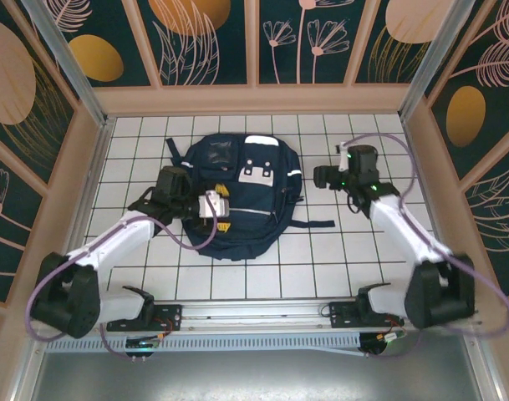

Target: Pack the student bag

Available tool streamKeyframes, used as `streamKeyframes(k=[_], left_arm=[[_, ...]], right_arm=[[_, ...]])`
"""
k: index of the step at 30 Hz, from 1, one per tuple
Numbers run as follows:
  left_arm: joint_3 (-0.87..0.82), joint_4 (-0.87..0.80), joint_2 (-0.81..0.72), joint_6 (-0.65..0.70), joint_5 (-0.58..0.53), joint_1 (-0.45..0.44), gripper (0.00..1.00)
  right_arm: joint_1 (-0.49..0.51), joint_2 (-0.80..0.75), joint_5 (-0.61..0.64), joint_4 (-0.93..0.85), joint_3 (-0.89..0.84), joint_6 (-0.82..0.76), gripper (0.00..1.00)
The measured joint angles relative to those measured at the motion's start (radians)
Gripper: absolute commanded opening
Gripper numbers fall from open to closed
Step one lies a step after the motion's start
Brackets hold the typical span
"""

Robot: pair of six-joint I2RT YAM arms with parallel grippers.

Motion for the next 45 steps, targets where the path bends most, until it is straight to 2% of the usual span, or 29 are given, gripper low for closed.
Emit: streamKeyframes(k=[4,8,12,15,20,24,27,29,45], left_arm=[[-0.029,0.187,-0.155,-0.327,-0.230,0.024,0.99],[-0.147,0.338,-0.261,-0.605,-0.486,0.153,0.99],[-0.381,0.550,-0.253,-0.780,-0.692,0.278,0.99],[-0.503,0.690,-0.142,-0.849,-0.758,0.325,0.99],[-0.552,0.913,0.034,-0.890,-0.785,0.342,0.99],[-0.541,1.125,0.135,-0.907,-0.793,0.342,0.99],[-0.531,1.253,0.246,-0.915,-0.804,0.346,0.99],[-0.532,1.276,0.277,-0.918,-0.803,0.352,0.99],[-0.529,1.332,0.282,-0.933,-0.800,0.362,0.99]], right_arm=[[-0.008,-0.259,0.103,0.212,-0.178,0.025,0.99],[-0.027,-0.380,0.130,0.504,-0.431,-0.036,0.99],[-0.109,-0.310,0.129,0.719,-0.618,-0.036,0.99],[-0.182,-0.185,0.125,0.908,-0.697,-0.015,0.99],[-0.217,0.127,0.098,1.255,-0.740,-0.013,0.99],[-0.228,0.362,0.067,1.422,-0.697,-0.015,0.99],[-0.233,0.383,0.036,1.444,-0.668,-0.019,0.99],[-0.233,0.383,0.026,1.480,-0.665,-0.019,0.99],[-0.233,0.383,0.036,1.494,-0.637,-0.017,0.99]])
